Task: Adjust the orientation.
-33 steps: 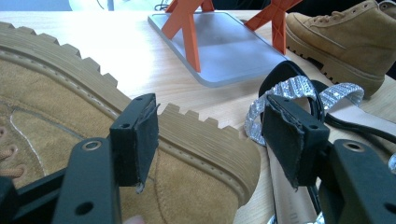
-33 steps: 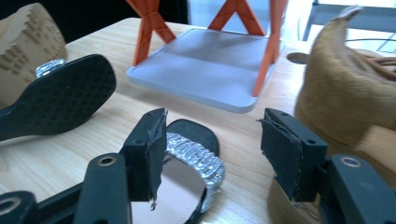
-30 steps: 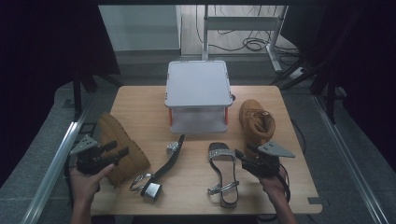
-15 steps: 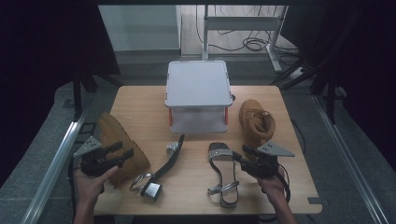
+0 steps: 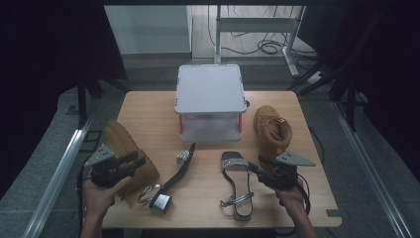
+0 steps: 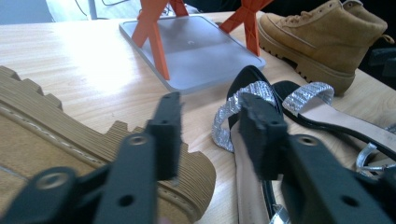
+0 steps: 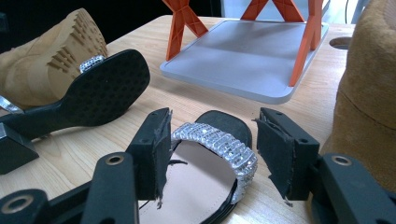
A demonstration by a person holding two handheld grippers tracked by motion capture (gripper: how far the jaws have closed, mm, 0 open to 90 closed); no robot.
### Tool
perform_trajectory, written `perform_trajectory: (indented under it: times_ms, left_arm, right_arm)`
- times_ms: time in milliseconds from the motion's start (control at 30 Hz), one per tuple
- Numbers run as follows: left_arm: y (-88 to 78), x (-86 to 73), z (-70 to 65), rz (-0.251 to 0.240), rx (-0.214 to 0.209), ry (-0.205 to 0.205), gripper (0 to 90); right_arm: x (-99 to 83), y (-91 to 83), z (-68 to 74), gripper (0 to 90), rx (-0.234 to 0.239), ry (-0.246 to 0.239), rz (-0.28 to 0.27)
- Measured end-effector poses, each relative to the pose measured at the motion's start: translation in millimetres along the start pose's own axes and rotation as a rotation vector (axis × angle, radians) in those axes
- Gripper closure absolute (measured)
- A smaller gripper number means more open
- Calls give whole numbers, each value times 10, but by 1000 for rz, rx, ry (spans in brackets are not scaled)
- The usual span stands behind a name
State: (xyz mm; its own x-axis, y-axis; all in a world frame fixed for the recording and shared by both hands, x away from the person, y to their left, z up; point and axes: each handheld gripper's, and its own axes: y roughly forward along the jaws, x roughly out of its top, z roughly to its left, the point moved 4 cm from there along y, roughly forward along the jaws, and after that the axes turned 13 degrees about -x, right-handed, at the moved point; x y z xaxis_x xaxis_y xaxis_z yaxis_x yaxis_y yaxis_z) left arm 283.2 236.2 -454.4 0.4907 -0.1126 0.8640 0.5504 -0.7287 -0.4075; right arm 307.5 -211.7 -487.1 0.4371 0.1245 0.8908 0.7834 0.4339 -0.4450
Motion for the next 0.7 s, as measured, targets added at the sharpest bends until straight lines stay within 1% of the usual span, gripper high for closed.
perform_trajectory:
  times_ms: [67, 100, 133, 200, 267, 333, 500, 600, 633, 667, 700]
  left_arm:
    - [34, -8, -8, 34, -21, -5, 719]
    - [52, -10, -16, 51, -25, -1, 791]
    - [70, -8, -24, 62, -22, 6, 791]
    - [103, -2, -29, 82, -22, 15, 847]
    - [123, 1, -27, 91, -22, 12, 887]
    - [140, -6, -23, 105, -22, 13, 898]
    - [199, -30, -40, 119, -24, 1, 900]
    - [282, -52, -67, 141, -37, 0, 900]
    - [282, -52, -67, 141, -37, 0, 900]
    - [327, -68, -88, 156, -48, 6, 900]
    - [327, -68, -88, 156, -48, 6, 900]
  right_arm:
    - [-3, 4, -18, 448, -7, 2, 3]
    - [-5, 7, -29, 447, -12, -3, 0]
    - [-5, 7, -29, 447, -12, -3, 0]
    - [-3, 8, -29, 445, -14, -21, -5]
    - [4, 7, -30, 444, -22, -25, -11]
    - [5, 8, -42, 444, -25, -21, -12]
    - [-23, 15, -61, 441, -36, -19, 1]
    - [-34, 25, -68, 441, -38, -18, 9]
    - [-34, 25, -68, 441, -38, -18, 9]
    - [-39, 32, -68, 440, -37, -19, 11]
    - [-39, 32, -68, 440, -37, -19, 11]
